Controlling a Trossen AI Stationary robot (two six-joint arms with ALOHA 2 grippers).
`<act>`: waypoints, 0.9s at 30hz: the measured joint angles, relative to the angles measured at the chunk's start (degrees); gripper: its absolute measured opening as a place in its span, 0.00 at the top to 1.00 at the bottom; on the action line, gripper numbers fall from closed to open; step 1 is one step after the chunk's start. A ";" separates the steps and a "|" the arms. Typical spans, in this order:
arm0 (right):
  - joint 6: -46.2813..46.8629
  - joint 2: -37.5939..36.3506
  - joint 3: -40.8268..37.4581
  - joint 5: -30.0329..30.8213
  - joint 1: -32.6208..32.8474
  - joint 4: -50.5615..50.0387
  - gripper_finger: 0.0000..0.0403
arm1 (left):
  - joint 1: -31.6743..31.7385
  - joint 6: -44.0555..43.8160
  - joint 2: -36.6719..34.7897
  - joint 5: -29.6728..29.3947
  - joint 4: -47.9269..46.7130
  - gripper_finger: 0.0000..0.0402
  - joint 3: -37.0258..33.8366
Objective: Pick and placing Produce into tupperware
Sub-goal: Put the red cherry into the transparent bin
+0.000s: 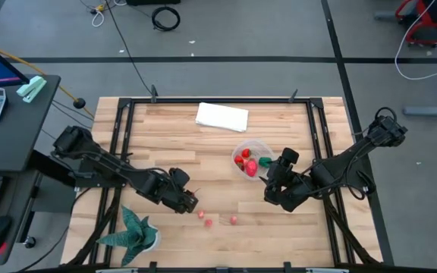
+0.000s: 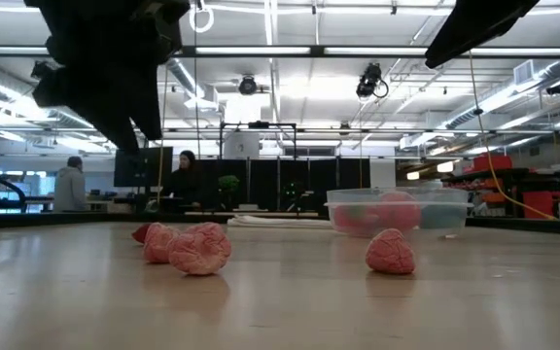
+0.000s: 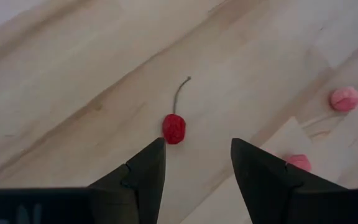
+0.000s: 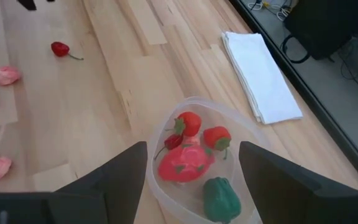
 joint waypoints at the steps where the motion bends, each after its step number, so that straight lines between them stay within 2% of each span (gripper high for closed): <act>1: -0.02 0.00 0.01 -0.01 0.00 0.00 0.34 | -0.01 0.01 0.00 -0.01 1.63 0.53 -0.99; 11: -0.09 -0.01 0.00 -0.02 0.00 0.00 0.34 | -0.01 -0.36 0.17 -0.20 14.47 0.53 -9.32; 19: -0.15 -0.02 0.00 -0.02 0.00 0.24 0.34 | 0.01 4.23 4.10 -1.55 15.94 0.53 -8.66; 27: -0.46 -0.02 -0.02 -0.02 0.00 0.39 0.34 | 0.01 4.75 8.65 -1.48 16.78 0.53 -7.76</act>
